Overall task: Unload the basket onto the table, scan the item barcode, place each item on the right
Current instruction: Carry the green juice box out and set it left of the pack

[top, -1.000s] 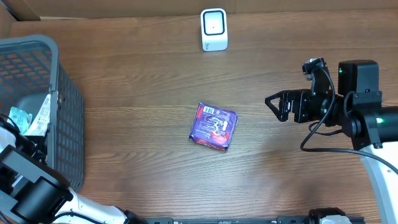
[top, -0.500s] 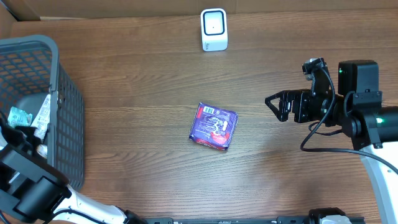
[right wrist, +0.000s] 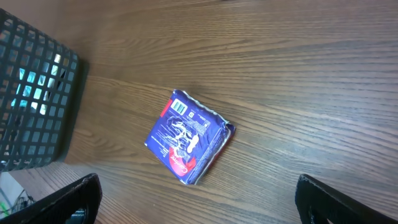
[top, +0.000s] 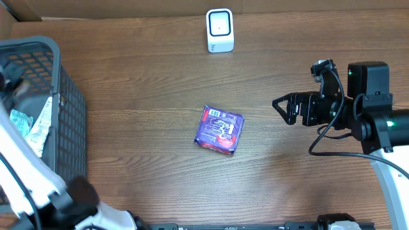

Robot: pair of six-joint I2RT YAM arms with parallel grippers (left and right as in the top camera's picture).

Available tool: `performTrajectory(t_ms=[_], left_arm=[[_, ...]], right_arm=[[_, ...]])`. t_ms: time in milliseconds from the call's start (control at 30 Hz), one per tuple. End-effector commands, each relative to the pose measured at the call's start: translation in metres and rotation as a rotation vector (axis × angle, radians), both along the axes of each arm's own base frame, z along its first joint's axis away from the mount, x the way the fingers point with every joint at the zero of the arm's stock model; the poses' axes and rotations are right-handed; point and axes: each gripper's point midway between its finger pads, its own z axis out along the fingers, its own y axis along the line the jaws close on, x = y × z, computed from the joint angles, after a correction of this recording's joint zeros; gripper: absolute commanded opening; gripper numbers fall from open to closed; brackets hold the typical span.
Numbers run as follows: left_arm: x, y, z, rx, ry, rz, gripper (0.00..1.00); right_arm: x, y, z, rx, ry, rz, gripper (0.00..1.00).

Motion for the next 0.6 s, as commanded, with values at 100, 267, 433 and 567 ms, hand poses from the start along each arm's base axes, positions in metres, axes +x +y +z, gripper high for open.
performTrajectory(t_ms=[100,267,433,567], left_arm=[[0.011,-0.125,0.056,0.122,-0.099,-0.427,0.07],[0.016,-0.214,0.021,0.056,0.029,-0.685,0.07],[0.017,-0.281,-0.051,-0.032,0.254,-0.821,0.07],[0.016,-0.313,-0.117,-0.073,0.431,-0.855,0.07]], right_arm=[[0.002,0.002,0.010,0.007,-0.028,0.008,1.00],[0.002,0.002,0.011,0.007,-0.031,0.008,1.00],[0.002,0.002,0.011,0.007,-0.031,0.008,1.00],[0.002,0.002,0.011,0.007,-0.031,0.008,1.00]])
